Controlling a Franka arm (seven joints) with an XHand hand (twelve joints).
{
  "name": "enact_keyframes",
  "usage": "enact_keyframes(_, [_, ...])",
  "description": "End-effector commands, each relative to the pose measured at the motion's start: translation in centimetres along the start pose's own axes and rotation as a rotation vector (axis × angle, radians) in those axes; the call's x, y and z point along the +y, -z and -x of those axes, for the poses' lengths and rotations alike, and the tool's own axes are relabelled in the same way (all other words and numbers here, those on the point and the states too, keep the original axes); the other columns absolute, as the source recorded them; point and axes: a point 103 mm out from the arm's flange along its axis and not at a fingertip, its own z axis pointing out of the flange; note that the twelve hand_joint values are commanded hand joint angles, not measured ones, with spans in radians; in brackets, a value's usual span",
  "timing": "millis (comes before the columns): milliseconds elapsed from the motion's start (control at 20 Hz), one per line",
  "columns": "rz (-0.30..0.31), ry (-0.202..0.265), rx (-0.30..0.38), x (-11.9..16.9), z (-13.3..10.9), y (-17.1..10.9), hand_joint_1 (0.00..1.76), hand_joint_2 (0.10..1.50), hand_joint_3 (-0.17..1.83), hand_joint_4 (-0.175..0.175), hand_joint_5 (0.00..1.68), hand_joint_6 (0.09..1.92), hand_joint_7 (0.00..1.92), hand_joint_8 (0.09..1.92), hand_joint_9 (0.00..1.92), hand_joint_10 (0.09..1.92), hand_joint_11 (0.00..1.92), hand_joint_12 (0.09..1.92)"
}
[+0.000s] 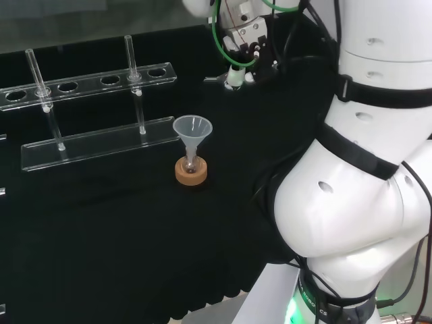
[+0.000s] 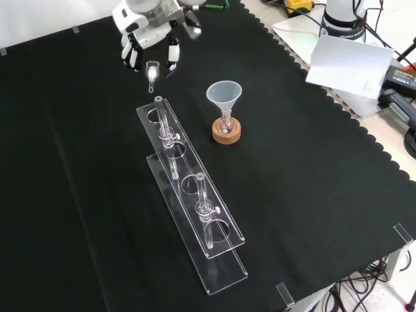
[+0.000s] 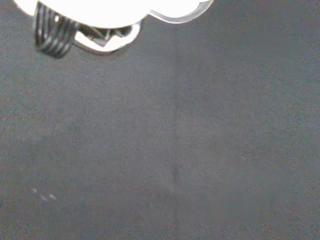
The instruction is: Pour all the NaCl from the weighing funnel into the round-bottom flask.
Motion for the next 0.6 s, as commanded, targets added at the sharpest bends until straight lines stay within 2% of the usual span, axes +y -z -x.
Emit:
enact_keyframes(50, [-0.026,-0.044,-0.034,-5.0,0.5,1.3,1.14,0.61,0.78,0.112,1.24,0.79,0.63,0.67,0.97,0.33,0.81,1.04])
enact_keyframes(600, [-0.076,-0.052,-0.065,-10.7,-0.2,2.8,1.14,0.61,0.78,0.122,1.24,0.79,0.61,0.67,0.95,0.33,0.79,1.05])
